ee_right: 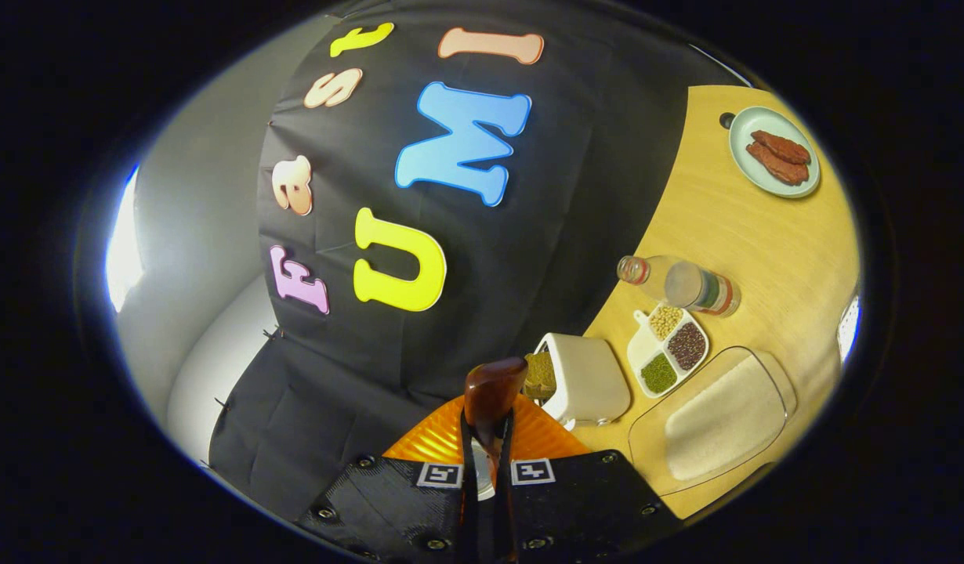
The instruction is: Close the left gripper, press the button to open the rice cooker; take a wooden spoon from the chopstick holder with the right hand, scoop a spoonful of rice and pour it into the rice cooker, then put the wooden spoon back into the chopstick holder.
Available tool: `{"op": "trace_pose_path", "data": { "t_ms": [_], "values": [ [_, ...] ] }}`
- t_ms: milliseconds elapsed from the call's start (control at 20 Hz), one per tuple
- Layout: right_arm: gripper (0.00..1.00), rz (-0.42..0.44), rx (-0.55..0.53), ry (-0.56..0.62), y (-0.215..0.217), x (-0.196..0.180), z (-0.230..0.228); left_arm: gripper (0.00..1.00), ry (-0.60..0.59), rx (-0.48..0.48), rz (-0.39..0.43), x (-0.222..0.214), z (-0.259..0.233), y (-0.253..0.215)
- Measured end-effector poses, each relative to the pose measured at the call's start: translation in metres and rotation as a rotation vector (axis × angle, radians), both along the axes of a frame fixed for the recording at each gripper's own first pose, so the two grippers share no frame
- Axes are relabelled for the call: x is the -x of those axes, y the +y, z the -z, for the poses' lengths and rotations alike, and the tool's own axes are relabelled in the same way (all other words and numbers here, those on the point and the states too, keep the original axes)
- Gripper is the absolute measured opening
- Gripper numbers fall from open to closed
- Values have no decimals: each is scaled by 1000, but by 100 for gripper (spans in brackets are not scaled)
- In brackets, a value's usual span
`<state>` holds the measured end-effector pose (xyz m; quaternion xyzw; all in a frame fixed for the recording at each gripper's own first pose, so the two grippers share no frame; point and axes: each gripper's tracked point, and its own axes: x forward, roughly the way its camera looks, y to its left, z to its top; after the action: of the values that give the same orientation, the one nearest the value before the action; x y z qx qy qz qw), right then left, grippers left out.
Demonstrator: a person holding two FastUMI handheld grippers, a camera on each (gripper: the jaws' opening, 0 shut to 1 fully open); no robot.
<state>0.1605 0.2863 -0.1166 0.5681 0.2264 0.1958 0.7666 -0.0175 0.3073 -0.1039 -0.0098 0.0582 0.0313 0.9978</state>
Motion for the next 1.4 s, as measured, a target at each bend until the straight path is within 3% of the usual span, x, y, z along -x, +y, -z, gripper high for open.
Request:
{"op": "trace_pose_path", "data": {
  "t_ms": [950, 1400],
  "values": [
    [8, -272, 148, -100, 178, 1, -6, 94, 54, 1, -96, 45, 39, 109],
    [8, -397, 368, -157, 263, 0, 31, 94, 72, 9, -141, 64, 44, 118]
  ]
}}
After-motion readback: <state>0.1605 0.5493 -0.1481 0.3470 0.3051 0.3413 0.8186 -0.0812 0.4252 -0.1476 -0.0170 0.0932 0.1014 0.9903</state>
